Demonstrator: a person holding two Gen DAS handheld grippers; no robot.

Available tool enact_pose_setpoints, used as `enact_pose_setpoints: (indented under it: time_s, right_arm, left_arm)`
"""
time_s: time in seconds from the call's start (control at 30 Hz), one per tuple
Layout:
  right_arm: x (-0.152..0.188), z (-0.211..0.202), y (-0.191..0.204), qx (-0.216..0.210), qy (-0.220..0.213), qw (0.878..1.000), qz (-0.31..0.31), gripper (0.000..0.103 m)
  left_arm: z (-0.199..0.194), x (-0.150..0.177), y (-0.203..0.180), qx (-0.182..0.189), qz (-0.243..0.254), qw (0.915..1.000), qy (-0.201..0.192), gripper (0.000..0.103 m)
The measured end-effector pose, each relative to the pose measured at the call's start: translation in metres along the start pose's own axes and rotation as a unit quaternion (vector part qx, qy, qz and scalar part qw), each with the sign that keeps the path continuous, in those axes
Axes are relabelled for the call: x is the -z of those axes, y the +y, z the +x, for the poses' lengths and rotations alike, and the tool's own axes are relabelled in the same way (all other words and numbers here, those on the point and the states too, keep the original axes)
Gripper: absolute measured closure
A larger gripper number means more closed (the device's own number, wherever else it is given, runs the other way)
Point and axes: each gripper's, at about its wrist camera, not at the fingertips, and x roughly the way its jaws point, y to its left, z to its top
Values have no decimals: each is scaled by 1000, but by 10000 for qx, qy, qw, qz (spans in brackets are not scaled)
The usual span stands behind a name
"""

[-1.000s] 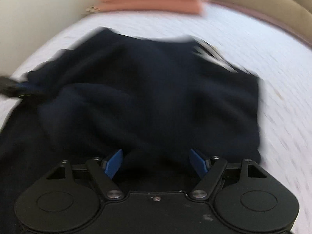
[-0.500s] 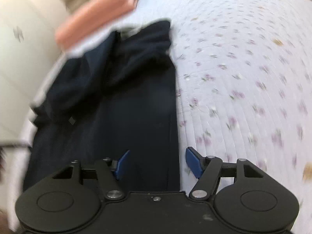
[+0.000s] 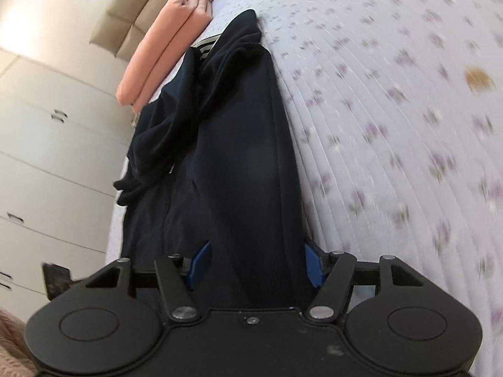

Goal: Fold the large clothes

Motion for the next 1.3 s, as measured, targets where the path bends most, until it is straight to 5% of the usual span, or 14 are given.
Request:
enact_pose_setpoints:
  time_s: [0.27, 0.47, 0.5, 0.53, 0.57, 0.63, 0.7, 0.83, 0.87, 0.93, 1.03, 1.17, 1.23, 1.3]
  right_arm:
    - [25, -19, -23, -122, 137, 9989, 428, 58]
    - [41, -29, -36, -241, 256, 9972, 662, 59]
    - [45, -29, -37, -265, 209, 9966, 753, 60]
    - [47, -31, -35, -235, 129, 9963, 819, 86]
    - [46, -34, -29, -237, 13, 9965, 803, 93]
    - [40, -52, -1, -466, -419, 9975, 323, 94]
    - [30, -73, 21, -312, -753, 9965, -164, 95]
    - [30, -57, 3, 561, -50, 9983, -174, 91]
    - [34, -49, -9, 650, 164, 9977, 32, 81]
    - [44, -45, -33, 435, 217, 9967, 649, 78]
    - [53, -50, -56, -265, 180, 9892, 1428, 56]
    - [58, -51, -54, -350, 536, 9912, 1162, 54]
    - [60, -49, -56, -420, 512, 9899, 1254, 51]
    - [62, -42, -52, -543, 593, 9882, 1301, 51]
  left_arm:
    - [10, 36, -7, 605, 197, 9962, 595, 54]
    - [20, 45, -14, 713, 372, 9918, 993, 56]
    - [24, 45, -18, 668, 356, 9927, 942, 63]
    - [25, 42, -22, 538, 379, 9941, 860, 90]
    - [22, 41, -27, 332, 450, 9958, 732, 92]
    - [-2, 40, -33, 375, 635, 9972, 138, 93]
    - [-16, 38, -34, 196, 678, 9975, -33, 95]
    - [-9, 47, -6, 105, 297, 9988, 375, 96]
    - [-7, 51, -1, 99, 279, 9985, 456, 96]
    - [-4, 56, 5, 248, 187, 9983, 492, 93]
    - [-1, 56, 10, 630, -43, 9968, 493, 70]
    - [11, 57, 7, 1123, -141, 9920, 567, 38]
    - [22, 55, -2, 1308, -111, 9895, 602, 31]
    - [27, 57, -16, 1296, 85, 9893, 667, 37]
